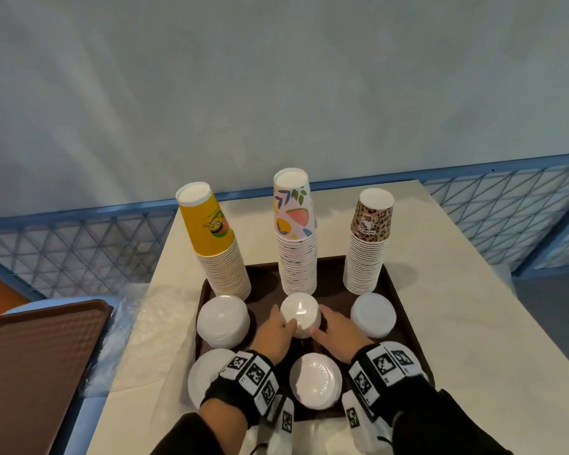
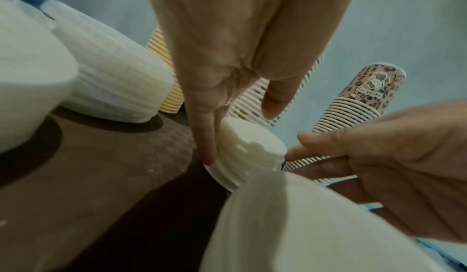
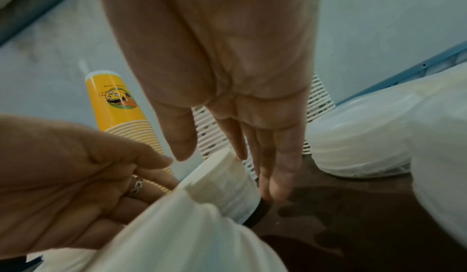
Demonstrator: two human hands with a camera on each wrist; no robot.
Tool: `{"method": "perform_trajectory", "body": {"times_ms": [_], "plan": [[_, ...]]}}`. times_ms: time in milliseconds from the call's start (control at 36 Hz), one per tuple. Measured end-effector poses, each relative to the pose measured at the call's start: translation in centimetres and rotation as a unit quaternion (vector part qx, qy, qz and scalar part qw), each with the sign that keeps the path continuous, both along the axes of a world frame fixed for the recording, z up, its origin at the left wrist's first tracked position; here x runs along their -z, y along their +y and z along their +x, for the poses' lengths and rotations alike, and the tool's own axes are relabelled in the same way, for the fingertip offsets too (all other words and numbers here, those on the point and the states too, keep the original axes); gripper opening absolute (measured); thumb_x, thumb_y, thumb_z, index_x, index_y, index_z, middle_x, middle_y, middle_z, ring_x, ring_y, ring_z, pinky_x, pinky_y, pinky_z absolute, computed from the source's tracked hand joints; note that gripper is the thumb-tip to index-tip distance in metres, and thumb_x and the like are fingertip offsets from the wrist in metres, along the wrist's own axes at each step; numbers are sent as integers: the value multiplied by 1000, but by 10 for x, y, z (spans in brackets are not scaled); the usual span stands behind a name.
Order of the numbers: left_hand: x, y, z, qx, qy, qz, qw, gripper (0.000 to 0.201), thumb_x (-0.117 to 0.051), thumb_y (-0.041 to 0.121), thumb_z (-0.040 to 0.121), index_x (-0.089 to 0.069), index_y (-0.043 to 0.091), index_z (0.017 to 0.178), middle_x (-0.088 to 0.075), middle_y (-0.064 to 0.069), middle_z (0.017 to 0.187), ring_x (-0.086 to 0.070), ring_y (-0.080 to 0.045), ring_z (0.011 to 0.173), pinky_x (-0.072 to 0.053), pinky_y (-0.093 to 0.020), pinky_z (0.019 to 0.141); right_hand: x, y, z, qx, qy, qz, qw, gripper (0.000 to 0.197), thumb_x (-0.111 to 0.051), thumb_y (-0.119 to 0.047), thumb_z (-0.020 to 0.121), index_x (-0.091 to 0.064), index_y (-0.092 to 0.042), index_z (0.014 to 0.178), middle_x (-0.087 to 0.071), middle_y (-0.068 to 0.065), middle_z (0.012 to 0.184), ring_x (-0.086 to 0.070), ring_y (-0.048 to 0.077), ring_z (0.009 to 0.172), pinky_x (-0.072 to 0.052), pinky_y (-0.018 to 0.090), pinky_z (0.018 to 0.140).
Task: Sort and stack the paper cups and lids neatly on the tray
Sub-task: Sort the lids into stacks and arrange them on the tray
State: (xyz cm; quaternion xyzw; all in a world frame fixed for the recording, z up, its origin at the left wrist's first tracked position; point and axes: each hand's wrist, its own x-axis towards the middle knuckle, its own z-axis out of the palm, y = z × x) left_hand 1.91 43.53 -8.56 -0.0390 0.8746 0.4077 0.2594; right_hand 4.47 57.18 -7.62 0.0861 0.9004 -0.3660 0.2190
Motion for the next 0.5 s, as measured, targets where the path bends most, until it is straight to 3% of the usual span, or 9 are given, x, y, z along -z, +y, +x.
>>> {"method": "perform_trajectory", "body": {"times_ms": [111,194,250,333,417,500], "plan": [[5,7,-3,19,16,2,1000,43,-44,25,94,-35,14,135,-55,-9,130,-54,-25,116,-43,-40,102,4,5,-5,5,10,-21,1000,58,-52,-32,89,-29,-17,141,-51,11,133,-52,24,118,-40,35,104],[-2,11,-2,36,39,-27,998,54,-44,25,96,-24,10,144,-45,-12,143,-47,-24,127,-36,-36,109,1,14,-5,-13,8,-14,1000,58,-51,-34,90,-28,-18,141,-48,12,136,-51,24,119,-39,34,102],[-17,14,1,29,112,-35,993,66,-46,26,96,-12,8,149,-31,-9,152,-35,-20,138,-27,-31,112,-5,28,-5,5,15,-20,1000,62,-50,-33,92,-24,-15,145,-42,10,144,-47,24,126,-35,34,107],[-52,28,6,62,238,35,969,61,-48,26,95,-17,16,147,-36,0,149,-38,-12,135,-30,-25,108,-19,65,-5,76,78,-17,994,55,-54,-28,91,-35,-13,141,-46,9,141,-50,24,124,-35,32,106],[-70,54,10,103,199,26,974,60,-46,29,96,-19,14,147,-48,-2,135,-51,-19,125,-37,-24,100,-23,106,-5,116,89,41,988,53,-58,-26,88,-41,-12,136,-47,14,134,-53,28,117,-38,31,99],[-69,85,11,140,84,48,985,64,-47,29,95,-15,12,147,-45,-13,141,-52,-27,122,-45,-41,101,-18,129,-10,153,78,50,984,63,-63,-27,85,-33,-12,138,-41,17,138,-55,33,114,-41,37,98]]}}
